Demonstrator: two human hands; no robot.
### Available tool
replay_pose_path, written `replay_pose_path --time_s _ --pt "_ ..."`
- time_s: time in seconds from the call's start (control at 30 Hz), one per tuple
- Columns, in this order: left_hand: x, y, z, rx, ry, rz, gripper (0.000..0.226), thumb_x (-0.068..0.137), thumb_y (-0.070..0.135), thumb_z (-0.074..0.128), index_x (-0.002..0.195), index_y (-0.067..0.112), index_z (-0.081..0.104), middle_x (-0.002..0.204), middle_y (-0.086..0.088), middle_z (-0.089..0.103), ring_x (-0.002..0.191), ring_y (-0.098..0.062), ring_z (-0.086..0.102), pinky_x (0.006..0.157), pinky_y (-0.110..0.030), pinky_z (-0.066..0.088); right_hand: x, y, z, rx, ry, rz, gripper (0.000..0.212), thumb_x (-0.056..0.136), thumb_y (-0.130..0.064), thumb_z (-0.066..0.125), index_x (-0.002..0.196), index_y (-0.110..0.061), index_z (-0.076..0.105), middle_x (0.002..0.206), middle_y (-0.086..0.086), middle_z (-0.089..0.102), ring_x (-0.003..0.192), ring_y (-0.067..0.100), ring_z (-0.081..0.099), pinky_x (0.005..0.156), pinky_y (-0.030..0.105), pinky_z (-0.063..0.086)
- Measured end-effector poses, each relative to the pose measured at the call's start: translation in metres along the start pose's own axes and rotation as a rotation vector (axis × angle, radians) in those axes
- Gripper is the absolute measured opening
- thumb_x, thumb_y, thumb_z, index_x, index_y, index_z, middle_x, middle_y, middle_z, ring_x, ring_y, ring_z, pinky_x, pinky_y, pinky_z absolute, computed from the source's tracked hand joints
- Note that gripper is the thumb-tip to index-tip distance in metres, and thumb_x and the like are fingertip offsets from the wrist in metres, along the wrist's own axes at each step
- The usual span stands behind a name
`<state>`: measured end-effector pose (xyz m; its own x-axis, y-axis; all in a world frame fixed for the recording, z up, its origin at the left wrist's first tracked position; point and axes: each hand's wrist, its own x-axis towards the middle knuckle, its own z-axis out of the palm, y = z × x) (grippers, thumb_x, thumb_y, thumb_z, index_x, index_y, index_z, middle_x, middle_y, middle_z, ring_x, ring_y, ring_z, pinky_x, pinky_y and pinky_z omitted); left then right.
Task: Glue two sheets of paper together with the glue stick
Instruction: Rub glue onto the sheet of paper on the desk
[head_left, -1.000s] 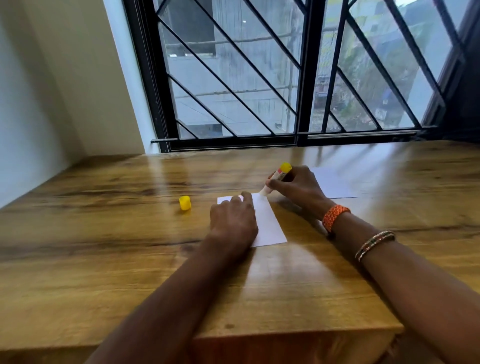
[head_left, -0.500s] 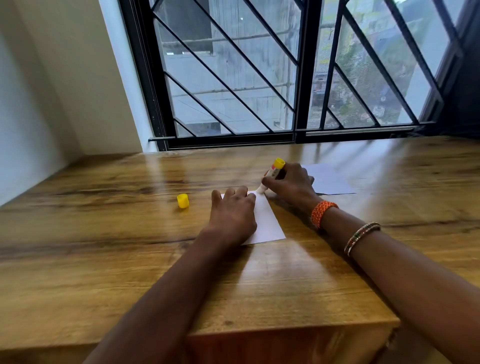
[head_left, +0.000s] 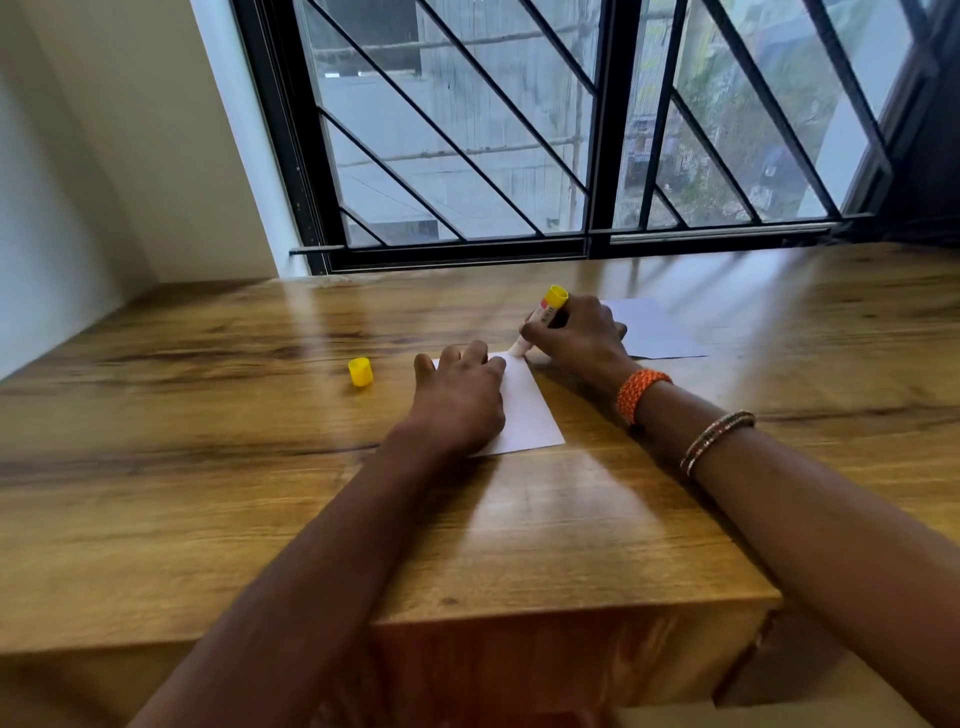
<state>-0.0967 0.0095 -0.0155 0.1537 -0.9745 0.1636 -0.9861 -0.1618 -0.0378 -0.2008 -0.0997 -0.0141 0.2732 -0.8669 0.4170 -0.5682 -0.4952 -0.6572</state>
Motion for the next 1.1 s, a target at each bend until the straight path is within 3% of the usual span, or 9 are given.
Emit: replay_pose_path --time_s 0.17,0.53,0.77,0.9,1.1 --pt "0.001 0.0 0.0 -0.01 -0.006 -0.005 0.037 0.095 0.021 0.033 0.131 0.018 0.042 0.13 -0.007 0.041 0.123 -0.028 0.038 0.099 -0.046 0.026 -0.002 -0.002 -0.002 0.005 -0.006 -0.003 0.027 0.08 -0.035 0.067 0.085 -0.009 0.069 0.078 0.002 0.062 0.081 0.019 0.055 0.082 0.039 0.037" --pt "-0.001 0.0 0.001 -0.064 -0.004 -0.024 0.038 0.095 0.021 0.034 0.133 0.018 0.043 0.135 -0.007 0.039 0.127 -0.028 0.034 0.102 -0.047 0.024 -0.019 -0.004 -0.01 0.008 0.004 0.01 0.031 0.078 -0.036 0.066 0.075 -0.005 0.068 0.073 0.007 0.065 0.07 0.018 0.054 0.074 0.034 0.033" --pt "-0.001 -0.001 0.002 -0.122 -0.009 -0.05 0.038 0.095 0.019 0.033 0.132 0.018 0.043 0.135 -0.006 0.038 0.125 -0.028 0.033 0.1 -0.046 0.023 -0.039 -0.005 -0.018 0.015 0.032 -0.041 0.027 0.078 -0.032 0.066 0.076 -0.006 0.069 0.078 0.008 0.071 0.078 0.021 0.063 0.085 0.043 0.045" --pt "0.0 -0.001 0.004 -0.12 -0.003 -0.054 0.04 0.095 0.018 0.033 0.133 0.019 0.043 0.135 -0.005 0.038 0.126 -0.027 0.032 0.1 -0.046 0.024 -0.05 -0.006 -0.025 0.005 0.037 -0.054 0.025 0.077 -0.031 0.067 0.074 -0.006 0.069 0.075 0.007 0.07 0.072 0.017 0.06 0.077 0.037 0.045" --pt "0.0 0.0 0.004 -0.124 0.007 -0.067 0.04 0.095 0.018 0.034 0.134 0.019 0.043 0.136 -0.006 0.037 0.126 -0.027 0.032 0.101 -0.046 0.024 -0.064 -0.006 -0.033 -0.005 0.007 -0.051 0.027 0.075 -0.034 0.066 0.074 -0.008 0.071 0.073 0.005 0.07 0.072 0.019 0.063 0.08 0.043 0.048"
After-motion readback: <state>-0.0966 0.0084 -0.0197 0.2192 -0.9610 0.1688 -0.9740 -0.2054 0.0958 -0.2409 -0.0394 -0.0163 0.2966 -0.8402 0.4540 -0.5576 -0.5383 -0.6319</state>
